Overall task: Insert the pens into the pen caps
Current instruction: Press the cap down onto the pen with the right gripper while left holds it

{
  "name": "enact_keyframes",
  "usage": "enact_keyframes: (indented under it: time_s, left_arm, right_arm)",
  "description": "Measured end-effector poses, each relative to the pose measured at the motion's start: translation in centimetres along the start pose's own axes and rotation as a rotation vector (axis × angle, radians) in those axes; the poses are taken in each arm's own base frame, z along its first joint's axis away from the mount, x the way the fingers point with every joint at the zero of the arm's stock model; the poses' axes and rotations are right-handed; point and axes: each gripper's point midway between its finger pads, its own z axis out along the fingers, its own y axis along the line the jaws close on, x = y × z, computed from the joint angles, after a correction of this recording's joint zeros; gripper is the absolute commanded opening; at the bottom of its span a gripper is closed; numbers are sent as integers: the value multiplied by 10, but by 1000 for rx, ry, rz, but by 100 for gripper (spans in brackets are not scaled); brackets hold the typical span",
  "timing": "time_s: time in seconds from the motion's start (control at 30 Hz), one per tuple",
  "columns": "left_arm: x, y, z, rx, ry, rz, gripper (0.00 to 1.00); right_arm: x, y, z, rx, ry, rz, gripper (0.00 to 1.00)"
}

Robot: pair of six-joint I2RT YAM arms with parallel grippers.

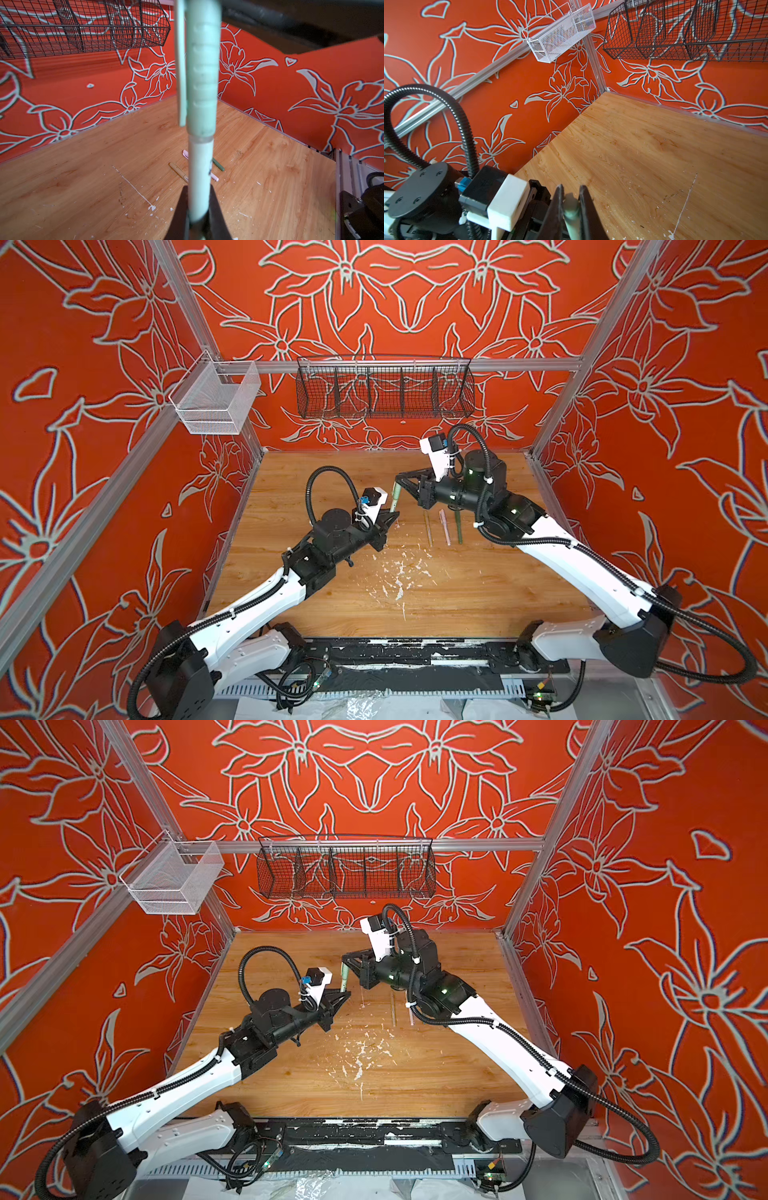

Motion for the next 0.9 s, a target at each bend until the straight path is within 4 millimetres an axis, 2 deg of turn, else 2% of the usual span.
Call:
enact_keyframes:
  time_s: [0.13, 0.4, 0.67, 0.9]
  left_arm:
    - [3, 2, 0, -10, 25, -8, 0]
    - [-15, 12, -1, -29, 26, -26, 0]
    - [-17, 14, 8, 20, 77, -38, 0]
    - [-14, 15, 7, 22, 108, -39, 0]
  right_arm:
    - [5, -3, -2, 15, -2, -21, 0]
    - [-5, -3, -1, 2, -95, -56, 0]
    - [-8, -12, -1, 27, -135, -78, 0]
    - [-2, -14, 1, 28, -131, -96, 0]
